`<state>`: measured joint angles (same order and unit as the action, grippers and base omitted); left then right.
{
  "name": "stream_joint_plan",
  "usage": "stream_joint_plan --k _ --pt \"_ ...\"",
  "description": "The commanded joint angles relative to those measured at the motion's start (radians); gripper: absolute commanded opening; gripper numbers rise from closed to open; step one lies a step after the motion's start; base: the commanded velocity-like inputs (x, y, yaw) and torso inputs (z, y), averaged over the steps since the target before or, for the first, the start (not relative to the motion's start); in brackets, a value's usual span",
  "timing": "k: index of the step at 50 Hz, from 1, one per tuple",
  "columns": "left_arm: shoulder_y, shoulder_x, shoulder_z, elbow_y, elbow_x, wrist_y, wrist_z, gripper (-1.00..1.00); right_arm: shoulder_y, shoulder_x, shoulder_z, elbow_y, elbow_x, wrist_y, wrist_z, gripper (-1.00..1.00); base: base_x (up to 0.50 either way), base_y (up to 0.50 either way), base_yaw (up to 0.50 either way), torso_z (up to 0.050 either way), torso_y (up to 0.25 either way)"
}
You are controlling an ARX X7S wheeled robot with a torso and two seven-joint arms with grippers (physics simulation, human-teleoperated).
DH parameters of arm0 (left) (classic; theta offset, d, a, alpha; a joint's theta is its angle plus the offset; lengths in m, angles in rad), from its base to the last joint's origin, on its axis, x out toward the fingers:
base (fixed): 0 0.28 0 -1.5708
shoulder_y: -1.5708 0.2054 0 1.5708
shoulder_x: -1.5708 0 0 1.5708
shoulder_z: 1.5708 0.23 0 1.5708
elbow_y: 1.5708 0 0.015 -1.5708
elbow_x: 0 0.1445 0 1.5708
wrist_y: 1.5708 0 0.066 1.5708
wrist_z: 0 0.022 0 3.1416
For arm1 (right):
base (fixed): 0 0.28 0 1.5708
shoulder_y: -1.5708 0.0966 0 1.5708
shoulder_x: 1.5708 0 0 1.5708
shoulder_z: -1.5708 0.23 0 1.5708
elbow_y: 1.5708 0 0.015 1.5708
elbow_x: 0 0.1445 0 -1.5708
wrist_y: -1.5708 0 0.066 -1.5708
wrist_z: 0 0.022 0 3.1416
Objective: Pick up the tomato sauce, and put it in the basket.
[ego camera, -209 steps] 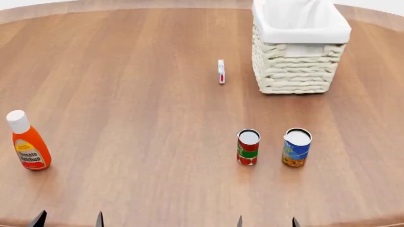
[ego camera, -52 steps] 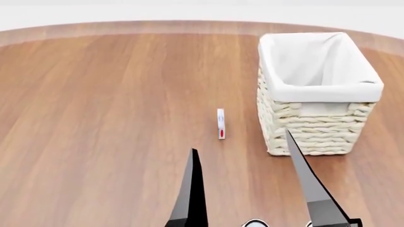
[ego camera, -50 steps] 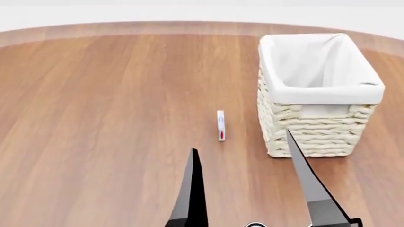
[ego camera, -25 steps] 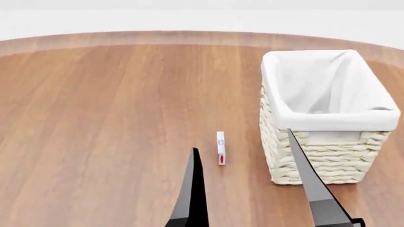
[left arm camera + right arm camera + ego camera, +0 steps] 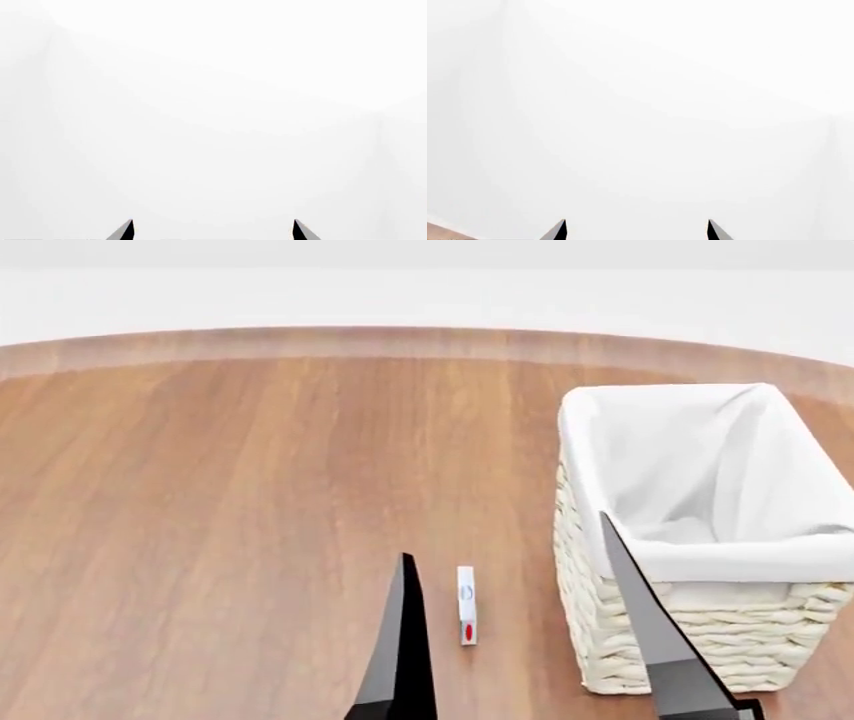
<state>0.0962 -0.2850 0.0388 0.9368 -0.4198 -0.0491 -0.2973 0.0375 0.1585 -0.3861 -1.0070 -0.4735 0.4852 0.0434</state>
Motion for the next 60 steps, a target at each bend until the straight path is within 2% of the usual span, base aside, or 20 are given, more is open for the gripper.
stream_joint_plan --k 1,17,27,42,60 --pt "-0.002 -0.005 0.003 -0.005 -0.003 0.006 -0.008 1.00 -0.003 0.004 -0.002 0.009 0.002 -0.012 0.004 1.00 0.00 0.00 0.00 0.000 0.000" --pt "0.003 -0.013 0.010 -0.016 -0.004 0.020 -0.012 1.00 -0.012 0.011 0.003 0.013 0.001 -0.011 0.012 1.00 0.00 0.00 0.00 0.000 0.000" --pt "0.004 -0.016 0.029 -0.018 0.005 0.022 -0.011 1.00 -0.103 0.040 0.046 0.027 0.028 -0.059 0.066 1.00 0.00 0.00 0.00 0.000 0.000" --pt "0.002 -0.019 0.047 -0.032 0.009 0.033 -0.009 1.00 -0.239 0.060 0.037 0.032 0.038 -0.116 0.124 1.00 0.00 0.00 0.00 0.000 0.000" --pt "0.003 -0.025 0.059 -0.056 0.012 0.049 -0.008 1.00 -0.391 0.110 0.062 0.197 0.118 -0.260 0.232 1.00 0.00 0.00 0.00 0.000 0.000"
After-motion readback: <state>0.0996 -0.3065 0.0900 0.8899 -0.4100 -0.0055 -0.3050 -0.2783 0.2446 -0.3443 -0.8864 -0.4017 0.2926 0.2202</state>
